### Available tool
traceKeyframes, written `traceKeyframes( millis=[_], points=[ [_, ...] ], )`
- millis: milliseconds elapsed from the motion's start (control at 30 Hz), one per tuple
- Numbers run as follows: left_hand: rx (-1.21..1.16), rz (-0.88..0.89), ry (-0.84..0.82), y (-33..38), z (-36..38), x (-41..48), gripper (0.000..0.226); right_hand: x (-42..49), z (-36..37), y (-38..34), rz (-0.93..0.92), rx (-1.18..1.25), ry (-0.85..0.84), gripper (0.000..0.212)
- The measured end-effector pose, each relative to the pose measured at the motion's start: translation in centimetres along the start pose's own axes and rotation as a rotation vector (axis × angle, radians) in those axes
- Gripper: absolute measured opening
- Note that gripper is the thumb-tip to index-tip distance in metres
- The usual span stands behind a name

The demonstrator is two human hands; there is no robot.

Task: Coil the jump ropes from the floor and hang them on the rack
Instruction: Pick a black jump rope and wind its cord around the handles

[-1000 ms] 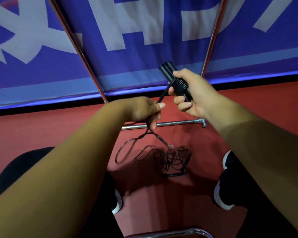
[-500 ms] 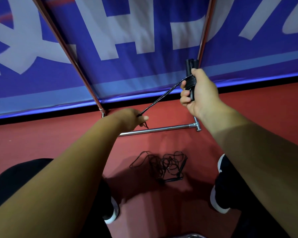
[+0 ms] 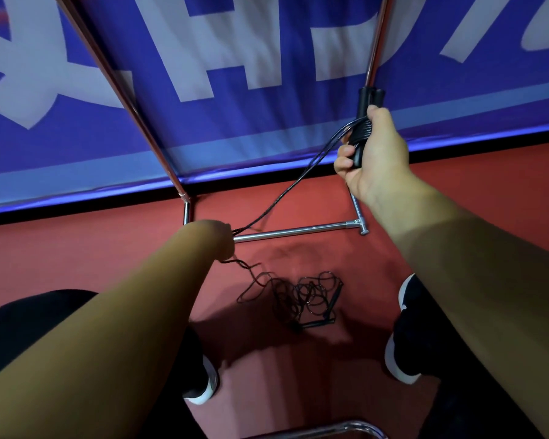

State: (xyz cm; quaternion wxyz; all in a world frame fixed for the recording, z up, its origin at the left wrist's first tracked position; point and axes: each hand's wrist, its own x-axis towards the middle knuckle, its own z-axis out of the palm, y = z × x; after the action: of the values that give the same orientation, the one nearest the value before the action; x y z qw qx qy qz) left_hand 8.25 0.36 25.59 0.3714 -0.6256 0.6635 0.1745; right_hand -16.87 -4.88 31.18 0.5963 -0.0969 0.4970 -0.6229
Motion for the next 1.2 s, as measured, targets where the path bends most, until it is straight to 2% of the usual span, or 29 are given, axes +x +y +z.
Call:
traceKeyframes(
  millis=[67, 167, 200, 333, 400, 533, 667, 800, 900, 1033, 1133, 1200],
  points=[
    [-0.112, 0.033, 0.024, 0.3, -0.8, 0.0, 0.063, -0.2, 0.0, -0.1, 0.005, -0.056, -0.001, 0.025],
    [-0.361, 0.112, 0.071, 0.4, -2.2, 0.6, 0.109, -0.5, 0.2, 0.5, 0.038, -0.196, -0.034, 0.026],
    [-0.472, 0.170, 0.110, 0.5, -2.6, 0.6, 0.114, -0.7, 0.2, 0.8, 0.058, -0.256, -0.060, 0.026],
    [-0.966, 0.435, 0.250, 2.1, -4.2, 0.0, 0.091, -1.5, 0.4, 2.0, 0.082, -0.603, -0.232, 0.031],
    [-1.104, 0.563, 0.281, 2.5, -4.7, -0.2, 0.073, -2.2, 0.6, 2.3, 0.069, -0.713, -0.336, 0.031],
    [-1.112, 0.752, 0.228, 1.8, -4.6, -0.3, 0.041, -3.1, 1.0, 2.3, -0.007, -0.901, -0.484, 0.033],
    [-1.082, 0.750, 0.149, 1.0, -4.8, -1.4, 0.028, -3.1, 0.9, 1.7, -0.042, -0.975, -0.520, 0.040],
    [-1.255, 0.790, 0.018, 0.7, -4.4, -1.7, 0.041, -2.6, 0.8, 1.4, -0.069, -0.994, -0.487, 0.046],
    [-1.356, 0.799, -0.039, 1.1, -4.2, -1.6, 0.032, -2.5, 0.7, 1.3, -0.058, -0.971, -0.469, 0.047],
    [-1.220, 0.730, 0.006, 1.4, -4.0, -1.4, 0.027, -3.0, 0.6, 1.2, 0.028, -0.899, -0.491, 0.035],
    [-1.102, 0.712, 0.096, 1.3, -4.0, -1.4, 0.027, -3.5, 0.7, 1.5, 0.072, -0.886, -0.527, 0.043],
    [-1.088, 0.664, 0.100, 1.3, -3.9, -1.3, 0.027, -3.8, 0.7, 1.8, 0.092, -0.916, -0.569, 0.042]
  ],
)
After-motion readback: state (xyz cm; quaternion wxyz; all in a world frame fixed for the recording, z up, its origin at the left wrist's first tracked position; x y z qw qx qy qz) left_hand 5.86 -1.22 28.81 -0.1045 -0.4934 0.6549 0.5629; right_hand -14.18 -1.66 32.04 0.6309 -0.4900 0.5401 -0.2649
